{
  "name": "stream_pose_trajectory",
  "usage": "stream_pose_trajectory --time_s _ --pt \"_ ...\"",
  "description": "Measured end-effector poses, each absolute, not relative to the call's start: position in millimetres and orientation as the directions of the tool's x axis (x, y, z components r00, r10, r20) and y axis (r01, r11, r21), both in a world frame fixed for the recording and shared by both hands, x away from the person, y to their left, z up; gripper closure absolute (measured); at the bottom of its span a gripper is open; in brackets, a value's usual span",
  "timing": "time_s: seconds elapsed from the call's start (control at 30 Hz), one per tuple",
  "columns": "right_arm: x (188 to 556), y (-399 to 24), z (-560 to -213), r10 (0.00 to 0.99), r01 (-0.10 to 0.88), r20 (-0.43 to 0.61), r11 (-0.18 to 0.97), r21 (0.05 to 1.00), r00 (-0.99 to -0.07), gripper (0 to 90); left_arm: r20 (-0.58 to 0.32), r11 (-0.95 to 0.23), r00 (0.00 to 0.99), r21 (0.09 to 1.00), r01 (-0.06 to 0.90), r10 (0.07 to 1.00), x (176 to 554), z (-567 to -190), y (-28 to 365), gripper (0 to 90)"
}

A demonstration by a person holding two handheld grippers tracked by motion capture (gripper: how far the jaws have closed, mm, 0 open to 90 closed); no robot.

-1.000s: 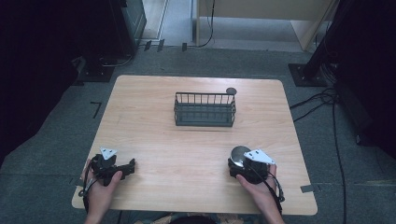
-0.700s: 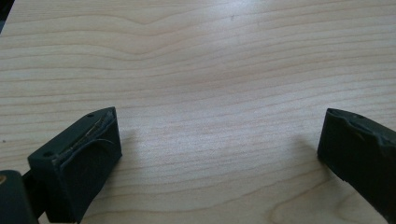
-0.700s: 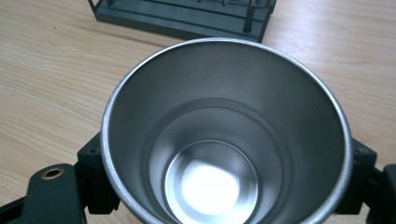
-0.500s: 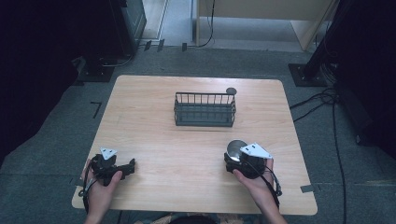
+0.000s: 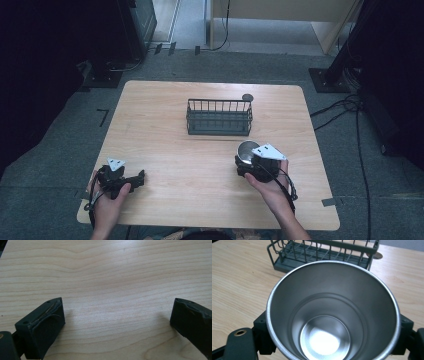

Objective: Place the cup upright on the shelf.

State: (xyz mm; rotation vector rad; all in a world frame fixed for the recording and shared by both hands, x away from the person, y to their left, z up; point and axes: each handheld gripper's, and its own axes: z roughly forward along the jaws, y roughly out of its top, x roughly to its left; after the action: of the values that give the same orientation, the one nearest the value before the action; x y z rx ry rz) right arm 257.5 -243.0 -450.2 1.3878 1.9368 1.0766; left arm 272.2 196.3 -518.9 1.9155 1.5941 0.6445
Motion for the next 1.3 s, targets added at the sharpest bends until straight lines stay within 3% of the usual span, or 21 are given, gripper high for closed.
stream_pose_trajectory --time_s 1.3 --pt "322 -224 -412 0.936 0.485 0.022 0.162 0.859 -0.351 18.1 0.01 -0.135 0.177 0.686 0.715 0.984 272 -519 196 0.0"
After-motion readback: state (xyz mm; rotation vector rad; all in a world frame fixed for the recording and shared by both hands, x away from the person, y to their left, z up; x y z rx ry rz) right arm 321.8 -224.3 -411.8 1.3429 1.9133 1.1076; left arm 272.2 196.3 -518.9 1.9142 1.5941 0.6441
